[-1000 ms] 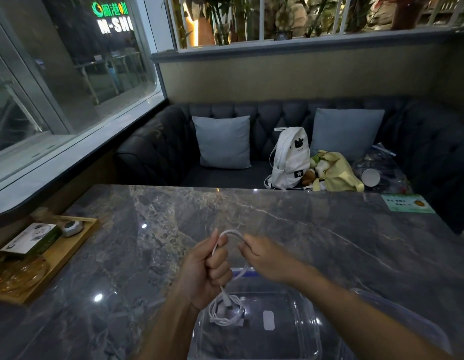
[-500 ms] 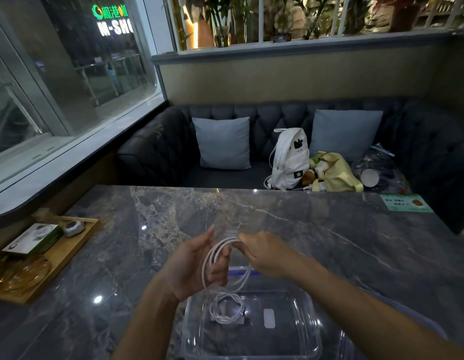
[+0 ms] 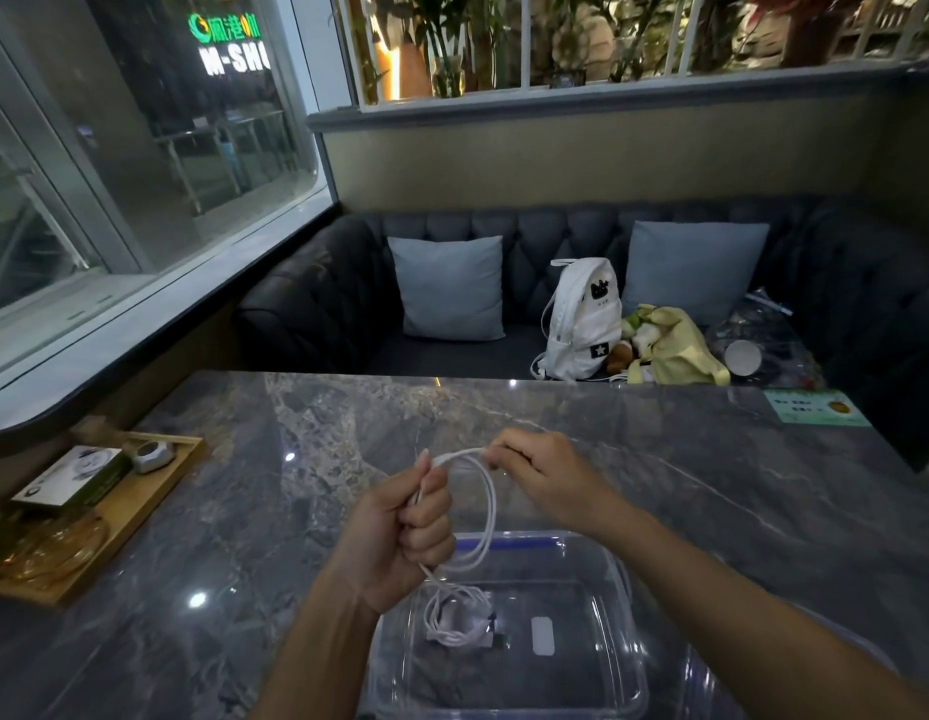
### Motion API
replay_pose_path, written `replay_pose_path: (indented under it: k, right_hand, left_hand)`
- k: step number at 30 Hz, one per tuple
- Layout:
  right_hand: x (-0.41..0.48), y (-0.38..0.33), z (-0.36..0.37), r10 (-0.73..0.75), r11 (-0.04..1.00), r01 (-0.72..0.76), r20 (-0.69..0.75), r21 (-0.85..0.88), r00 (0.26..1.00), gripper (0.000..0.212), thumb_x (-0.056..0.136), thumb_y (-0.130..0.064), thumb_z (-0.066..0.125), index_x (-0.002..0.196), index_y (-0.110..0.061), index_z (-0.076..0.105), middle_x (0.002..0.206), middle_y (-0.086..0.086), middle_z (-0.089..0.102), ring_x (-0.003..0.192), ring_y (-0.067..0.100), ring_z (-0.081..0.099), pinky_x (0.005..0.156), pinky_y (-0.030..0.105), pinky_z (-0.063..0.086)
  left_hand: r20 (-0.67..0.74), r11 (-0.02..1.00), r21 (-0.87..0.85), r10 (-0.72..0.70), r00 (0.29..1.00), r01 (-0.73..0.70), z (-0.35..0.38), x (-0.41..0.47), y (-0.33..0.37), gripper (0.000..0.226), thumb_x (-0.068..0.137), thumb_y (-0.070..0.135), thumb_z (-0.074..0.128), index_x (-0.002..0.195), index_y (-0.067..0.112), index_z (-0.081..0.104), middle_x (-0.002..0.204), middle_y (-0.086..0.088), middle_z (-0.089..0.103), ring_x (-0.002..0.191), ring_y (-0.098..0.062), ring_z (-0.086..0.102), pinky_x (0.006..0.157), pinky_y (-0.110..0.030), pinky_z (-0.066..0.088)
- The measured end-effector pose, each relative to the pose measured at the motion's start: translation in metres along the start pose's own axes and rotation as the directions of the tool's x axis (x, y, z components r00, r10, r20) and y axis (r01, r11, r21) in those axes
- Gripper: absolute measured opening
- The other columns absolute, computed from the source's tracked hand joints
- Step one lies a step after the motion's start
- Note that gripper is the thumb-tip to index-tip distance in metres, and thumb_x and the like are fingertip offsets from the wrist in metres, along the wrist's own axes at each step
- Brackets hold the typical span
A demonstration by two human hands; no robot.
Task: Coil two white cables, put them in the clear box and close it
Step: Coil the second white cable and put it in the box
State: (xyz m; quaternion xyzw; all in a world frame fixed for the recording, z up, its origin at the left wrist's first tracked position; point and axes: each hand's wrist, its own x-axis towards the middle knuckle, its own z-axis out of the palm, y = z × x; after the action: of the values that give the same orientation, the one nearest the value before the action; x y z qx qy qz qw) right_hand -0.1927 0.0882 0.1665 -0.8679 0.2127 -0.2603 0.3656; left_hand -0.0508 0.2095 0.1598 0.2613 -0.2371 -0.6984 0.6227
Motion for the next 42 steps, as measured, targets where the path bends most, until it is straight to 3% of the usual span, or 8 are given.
replay_pose_path:
  k: [6,11,19,22,25,29,33,42]
  right_hand:
    - [0.001,0.002,0.002,-0.003,0.998,0.015,-0.189,0.06,0.982,0.021,0.089,-0.018,0.057,0.074,-0.005,0.065,0.047,-0.016,0.043,0.046,-0.003,0.047,0.049,0.011,0.032]
    - [-0.001,0.015,0.002,0.03,0.998,-0.024,-0.094,0.065,0.995,0.016,0.087,-0.023,0.059,0.074,-0.015,0.064,0.052,-0.011,0.048,0.05,0.0,0.046,0.051,0.013,0.035]
    - [-0.019,0.05,-0.001,0.145,0.982,-0.106,-0.262,0.155,0.954,0.039,0.088,-0.008,0.056,0.108,-0.042,0.058,0.107,-0.003,0.067,0.08,-0.008,0.059,0.072,0.009,0.048]
    - [-0.025,0.054,-0.001,-0.132,0.948,0.053,-0.238,-0.313,0.962,0.039,0.077,0.005,0.065,0.107,-0.02,0.068,0.091,0.002,0.074,0.074,0.017,0.069,0.063,0.026,0.055]
    - [-0.027,0.037,0.002,-0.168,0.711,0.252,0.189,-0.657,0.967,0.023,0.073,-0.008,0.061,0.088,-0.022,0.07,0.076,0.0,0.071,0.063,0.023,0.067,0.051,0.024,0.046]
    - [-0.027,0.009,0.005,-0.151,0.658,0.423,0.442,-0.623,0.884,0.021,0.088,-0.025,0.044,0.092,-0.022,0.065,0.091,0.001,0.07,0.081,0.023,0.063,0.062,0.029,0.037]
    - [-0.024,-0.027,0.0,-0.22,0.804,0.43,0.467,-0.411,0.857,0.019,0.088,-0.022,0.052,0.094,-0.021,0.069,0.089,0.0,0.071,0.084,0.021,0.064,0.064,0.027,0.039]
    - [-0.015,-0.039,-0.003,-0.198,0.953,0.212,0.085,-0.214,0.976,0.011,0.086,-0.013,0.061,0.09,-0.008,0.07,0.079,0.007,0.071,0.069,0.018,0.062,0.064,0.035,0.048]
  left_hand:
    - [0.021,0.999,0.041,-0.003,1.0,0.002,-0.001,0.0,-0.003,0.029,0.076,0.03,0.074,0.062,0.014,0.054,0.042,0.007,0.021,0.035,-0.008,0.017,0.042,-0.02,0.031]
    - [0.013,0.999,-0.042,-0.03,0.999,0.031,-0.001,-0.006,0.002,0.031,0.068,0.027,0.081,0.06,0.013,0.054,0.043,0.007,0.018,0.034,-0.007,0.011,0.035,-0.019,0.012]
    - [0.137,0.865,-0.477,0.248,0.959,-0.156,-0.014,-0.015,0.031,0.044,0.099,0.024,0.026,0.074,0.0,0.053,0.048,0.006,0.019,0.041,-0.004,0.009,0.042,-0.018,0.008]
    - [-0.199,0.895,-0.203,0.359,0.912,-0.397,-0.016,-0.013,0.045,0.045,0.094,0.032,0.033,0.056,0.016,0.05,0.047,0.008,0.014,0.037,-0.006,0.01,0.032,-0.016,0.015]
    - [-0.342,0.907,-0.024,0.387,0.856,-0.42,-0.02,0.0,0.047,0.036,0.091,0.035,0.036,0.06,0.02,0.046,0.044,0.008,0.021,0.036,-0.002,0.02,0.035,-0.014,0.037]
    - [-0.367,0.922,0.175,0.386,0.846,-0.344,-0.03,0.011,0.039,0.043,0.098,0.036,0.032,0.063,0.018,0.048,0.048,-0.001,0.058,0.052,-0.016,0.065,0.058,-0.043,0.059]
    - [-0.331,0.949,0.238,0.281,0.901,-0.208,-0.029,0.017,0.029,0.046,0.098,0.037,0.032,0.061,0.016,0.051,0.071,-0.017,0.073,0.076,-0.031,0.072,0.059,-0.046,0.059]
    - [-0.225,0.926,0.355,-0.05,0.973,0.129,-0.026,0.016,-0.002,0.039,0.095,0.039,0.038,0.092,0.004,0.055,0.079,-0.017,0.072,0.06,-0.027,0.07,0.05,-0.037,0.057]
